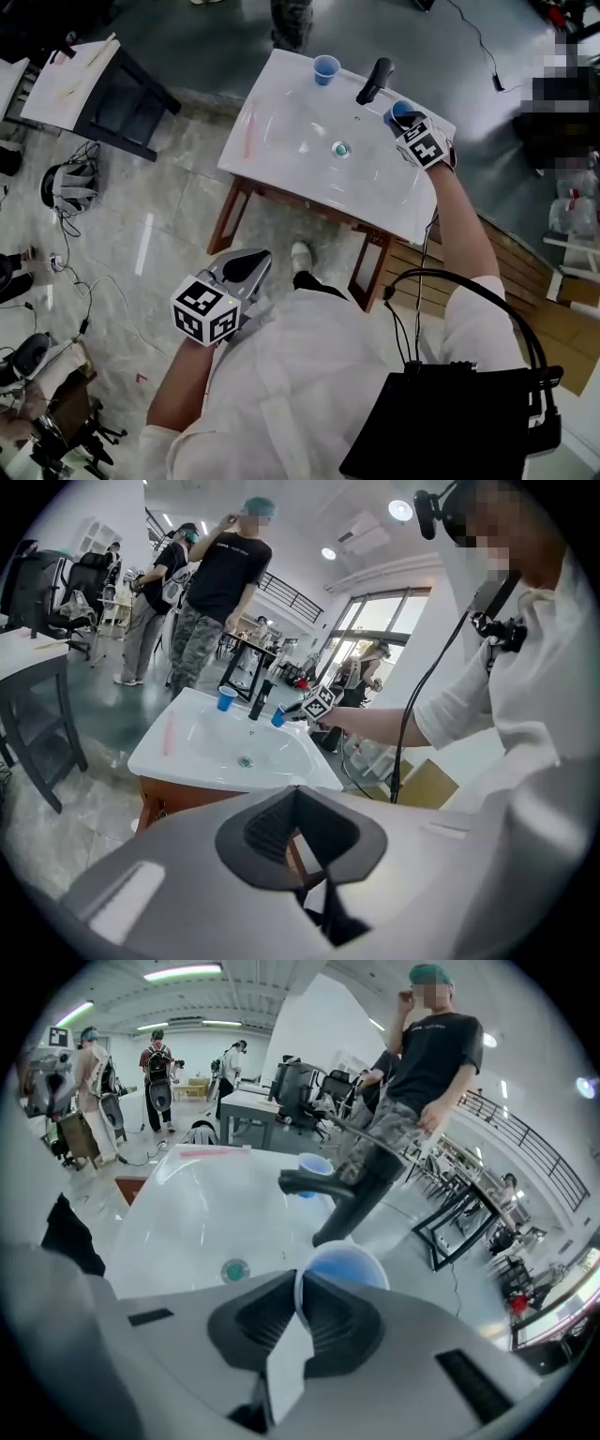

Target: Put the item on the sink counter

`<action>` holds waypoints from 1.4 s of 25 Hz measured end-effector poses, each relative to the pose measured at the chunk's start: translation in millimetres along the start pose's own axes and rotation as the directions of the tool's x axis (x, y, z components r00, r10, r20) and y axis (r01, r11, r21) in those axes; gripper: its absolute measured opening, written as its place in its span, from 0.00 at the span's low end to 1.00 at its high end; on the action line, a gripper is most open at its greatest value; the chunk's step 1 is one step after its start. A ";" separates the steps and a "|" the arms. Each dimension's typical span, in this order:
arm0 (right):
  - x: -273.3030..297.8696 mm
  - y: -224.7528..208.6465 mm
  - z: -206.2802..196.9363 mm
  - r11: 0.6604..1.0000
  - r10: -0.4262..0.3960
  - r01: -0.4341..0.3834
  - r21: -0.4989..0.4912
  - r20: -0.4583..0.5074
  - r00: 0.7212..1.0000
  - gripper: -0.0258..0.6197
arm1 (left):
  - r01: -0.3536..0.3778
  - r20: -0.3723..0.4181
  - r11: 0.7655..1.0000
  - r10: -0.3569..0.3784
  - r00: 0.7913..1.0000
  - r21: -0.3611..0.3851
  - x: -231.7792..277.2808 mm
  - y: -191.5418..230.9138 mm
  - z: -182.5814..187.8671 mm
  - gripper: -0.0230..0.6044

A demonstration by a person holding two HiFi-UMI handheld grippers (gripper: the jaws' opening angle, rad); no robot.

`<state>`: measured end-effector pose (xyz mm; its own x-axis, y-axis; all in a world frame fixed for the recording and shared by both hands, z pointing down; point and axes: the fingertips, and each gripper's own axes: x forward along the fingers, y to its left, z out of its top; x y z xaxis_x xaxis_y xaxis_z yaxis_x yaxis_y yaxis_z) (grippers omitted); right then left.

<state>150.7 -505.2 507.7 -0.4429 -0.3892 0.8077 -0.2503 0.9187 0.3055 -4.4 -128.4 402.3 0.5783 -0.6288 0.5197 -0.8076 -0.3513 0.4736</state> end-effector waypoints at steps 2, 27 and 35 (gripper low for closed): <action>-12.7 15.7 4.6 1.000 0.001 -0.001 0.000 0.000 1.000 0.07 | 0.014 0.003 1.000 -0.014 1.000 0.013 -9.2 0.3 -3.8 0.04; -88.8 391.9 42.1 0.991 0.132 -0.132 -0.016 0.017 0.991 0.07 | 0.156 -0.091 0.985 -0.149 0.985 0.078 -177.9 -9.1 -174.1 0.04; 28.6 407.8 -21.1 0.993 0.117 -0.116 0.023 -0.042 0.992 0.07 | 0.190 -0.136 0.979 -0.178 0.975 0.077 -138.6 -1.4 -201.8 0.04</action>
<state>54.1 -140.2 666.0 -0.4323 -0.2760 0.8585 -0.2167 0.9559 0.1982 -60.2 99.2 473.1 0.7233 -0.4558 0.5188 -0.6896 -0.5167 0.5075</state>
